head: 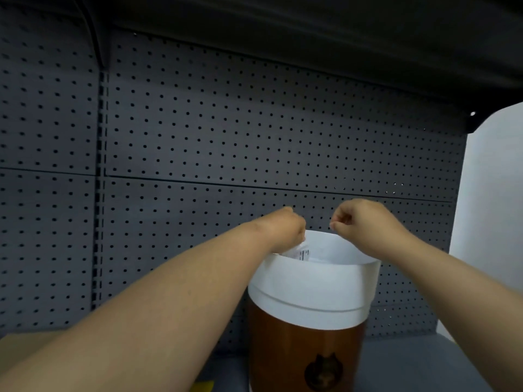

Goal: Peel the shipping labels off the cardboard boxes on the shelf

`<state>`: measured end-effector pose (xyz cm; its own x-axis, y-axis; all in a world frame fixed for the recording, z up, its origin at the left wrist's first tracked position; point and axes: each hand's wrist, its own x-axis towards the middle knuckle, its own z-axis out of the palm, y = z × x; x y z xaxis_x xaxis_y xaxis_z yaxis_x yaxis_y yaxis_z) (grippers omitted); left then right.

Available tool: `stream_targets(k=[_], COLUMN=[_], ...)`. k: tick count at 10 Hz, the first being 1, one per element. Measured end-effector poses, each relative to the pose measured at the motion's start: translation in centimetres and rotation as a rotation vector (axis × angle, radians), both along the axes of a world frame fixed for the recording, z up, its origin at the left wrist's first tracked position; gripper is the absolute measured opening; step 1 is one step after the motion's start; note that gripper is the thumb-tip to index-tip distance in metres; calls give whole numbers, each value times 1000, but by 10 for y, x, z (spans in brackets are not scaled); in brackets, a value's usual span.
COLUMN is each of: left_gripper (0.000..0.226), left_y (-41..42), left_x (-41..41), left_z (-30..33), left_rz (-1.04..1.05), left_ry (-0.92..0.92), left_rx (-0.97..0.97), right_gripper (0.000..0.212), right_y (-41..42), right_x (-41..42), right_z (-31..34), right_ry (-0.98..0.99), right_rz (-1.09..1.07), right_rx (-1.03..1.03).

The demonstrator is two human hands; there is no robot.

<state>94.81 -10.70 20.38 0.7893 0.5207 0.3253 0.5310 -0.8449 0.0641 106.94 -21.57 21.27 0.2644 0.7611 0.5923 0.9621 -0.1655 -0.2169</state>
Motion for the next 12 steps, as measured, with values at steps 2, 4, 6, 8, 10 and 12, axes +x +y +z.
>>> stream_targets(k=[2, 4, 6, 8, 10, 12], left_gripper=[18, 25, 16, 33, 29, 21], left_y=[-3, -4, -1, 0, 3, 1], left_x=[7, 18, 16, 12, 2, -2], left_z=[0, -2, -1, 4, 7, 7], left_rz=[-13, -4, 1, 9, 24, 36], left_ry=[237, 266, 238, 241, 54, -42], left_rx=[-11, -22, -104, -212, -337, -174], right_gripper=[14, 11, 10, 13, 15, 14], right_y=[6, 8, 10, 12, 10, 13], right_x=[6, 11, 20, 22, 20, 20], right_z=[-3, -4, -9, -10, -8, -8], right_ry=[-7, -11, 3, -4, -2, 24], right_rz=[43, 46, 35, 44, 51, 54], right_rx=[-66, -145, -200, -225, -218, -187])
